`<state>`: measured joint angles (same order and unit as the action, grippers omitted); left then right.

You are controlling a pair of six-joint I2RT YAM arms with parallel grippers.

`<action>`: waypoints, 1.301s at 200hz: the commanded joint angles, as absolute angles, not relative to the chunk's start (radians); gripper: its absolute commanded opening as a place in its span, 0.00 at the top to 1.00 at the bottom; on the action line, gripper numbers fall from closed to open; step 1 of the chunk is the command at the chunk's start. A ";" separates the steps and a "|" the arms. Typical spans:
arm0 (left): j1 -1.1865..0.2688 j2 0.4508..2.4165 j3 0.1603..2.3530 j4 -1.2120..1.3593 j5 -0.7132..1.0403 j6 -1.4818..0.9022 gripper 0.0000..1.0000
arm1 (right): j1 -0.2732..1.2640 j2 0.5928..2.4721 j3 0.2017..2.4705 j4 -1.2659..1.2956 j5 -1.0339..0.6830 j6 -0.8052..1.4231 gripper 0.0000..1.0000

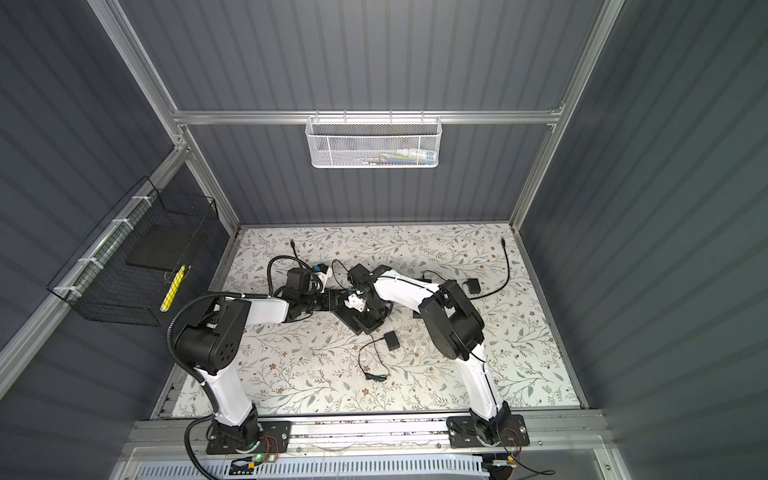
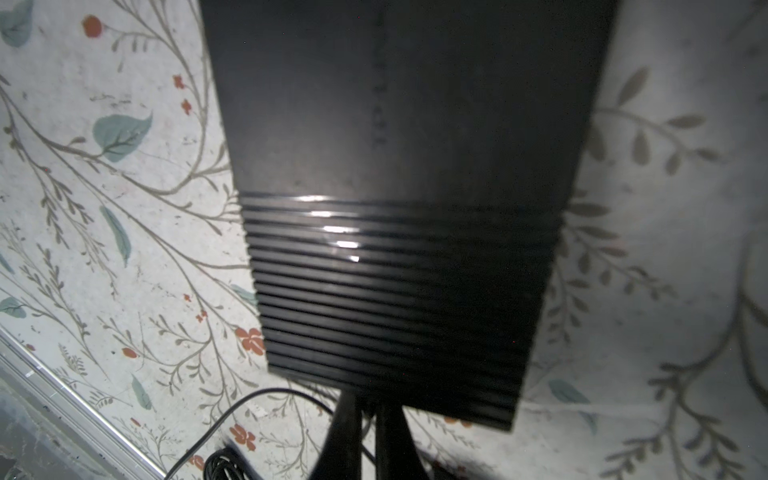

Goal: Insert the plug into the switch port

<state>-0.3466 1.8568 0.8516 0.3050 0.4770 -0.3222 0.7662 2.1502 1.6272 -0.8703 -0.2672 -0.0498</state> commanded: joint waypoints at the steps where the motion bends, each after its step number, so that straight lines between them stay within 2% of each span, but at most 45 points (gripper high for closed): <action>1: -0.472 1.923 0.780 0.079 0.679 -0.402 0.48 | 0.772 2.174 1.750 -0.356 -0.324 -0.074 1.00; 39: -0.479 1.935 0.781 0.089 0.679 -0.408 0.48 | 0.772 2.203 1.809 -0.355 -0.380 -0.063 1.00; 165: -0.499 1.922 0.779 0.094 0.667 -0.417 0.49 | 0.772 2.225 1.892 -0.351 -0.380 -0.057 1.00; 240: -0.426 1.875 0.786 -0.002 0.512 -0.416 0.50 | 0.768 2.035 1.554 -0.307 -0.278 -0.052 1.00; 260: -0.396 1.867 0.791 -0.029 0.485 -0.416 0.50 | 0.764 1.989 1.466 -0.305 -0.264 -0.047 0.95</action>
<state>-0.3538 1.8336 0.8471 0.2779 0.3817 -0.3714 0.7601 2.0705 1.4990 -0.7132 -0.2535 -0.0498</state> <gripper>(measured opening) 0.506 0.076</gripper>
